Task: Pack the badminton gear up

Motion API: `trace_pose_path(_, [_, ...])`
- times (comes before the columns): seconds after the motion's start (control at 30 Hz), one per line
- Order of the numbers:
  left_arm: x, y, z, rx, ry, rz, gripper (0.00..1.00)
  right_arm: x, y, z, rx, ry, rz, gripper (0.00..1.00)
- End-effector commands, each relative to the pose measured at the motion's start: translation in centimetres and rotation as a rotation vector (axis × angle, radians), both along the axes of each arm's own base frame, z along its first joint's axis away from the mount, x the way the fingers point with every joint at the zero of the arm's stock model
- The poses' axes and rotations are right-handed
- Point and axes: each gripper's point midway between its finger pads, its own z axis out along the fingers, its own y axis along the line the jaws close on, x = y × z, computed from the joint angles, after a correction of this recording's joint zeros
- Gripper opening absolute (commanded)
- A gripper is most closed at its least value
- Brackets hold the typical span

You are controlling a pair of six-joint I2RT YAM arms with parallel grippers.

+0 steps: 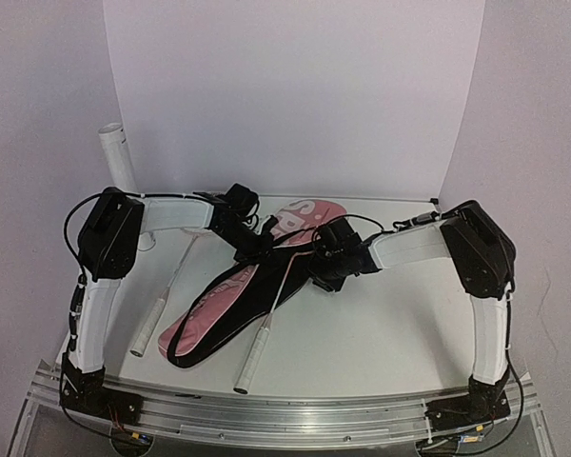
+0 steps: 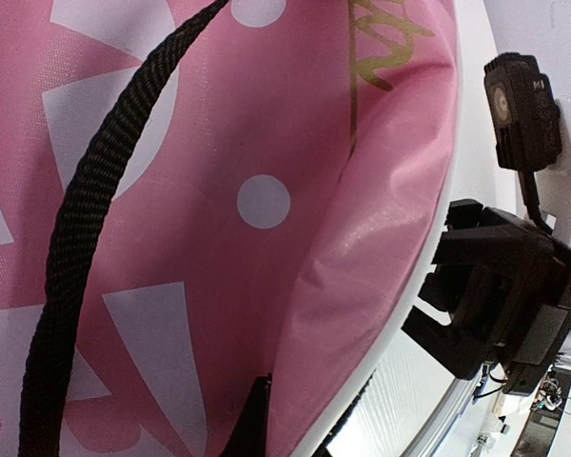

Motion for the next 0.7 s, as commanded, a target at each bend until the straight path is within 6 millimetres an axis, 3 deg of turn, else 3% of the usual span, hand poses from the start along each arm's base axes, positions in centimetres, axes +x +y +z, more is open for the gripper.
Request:
trace_pose_path(0.0, [0.0, -0.8, 1.7, -0.041, -0.012, -0.023, 0.0, 0.5, 0.8, -2.3, 0.041, 0.059, 0.0, 0.38])
trace_pose_path(0.13, [-0.1, -1.0, 2.1, -0.057, -0.001, -0.026, 0.0, 1.2, 1.2, -3.2, 0.066, 0.067, -0.014, 0.29])
trace_pose_path(0.23, [0.0, -0.8, 2.3, -0.068, 0.013, -0.024, 0.0, 1.4, 1.3, -3.1, 0.076, 0.067, -0.02, 0.04])
trace_pose_path(0.3, [0.5, -0.2, 2.7, -0.082, 0.024, -0.004, 0.0, 1.3, 1.6, -1.9, 0.104, 0.067, -0.015, 0.0])
trace_pose_path(0.4, [2.1, 1.0, 4.7, -0.091, -0.026, 0.022, 0.0, 0.5, 1.8, 3.0, 0.138, 0.064, 0.007, 0.0])
trace_pose_path(0.5, [3.3, 2.8, 6.1, -0.051, -0.098, 0.049, 0.0, -1.8, 0.9, 9.1, 0.169, 0.106, 0.015, 0.0])
trace_pose_path(0.67, [3.2, 5.6, 4.6, 0.093, -0.154, 0.043, 0.0, -6.3, 0.2, 17.9, 0.274, 0.194, 0.067, 0.0])
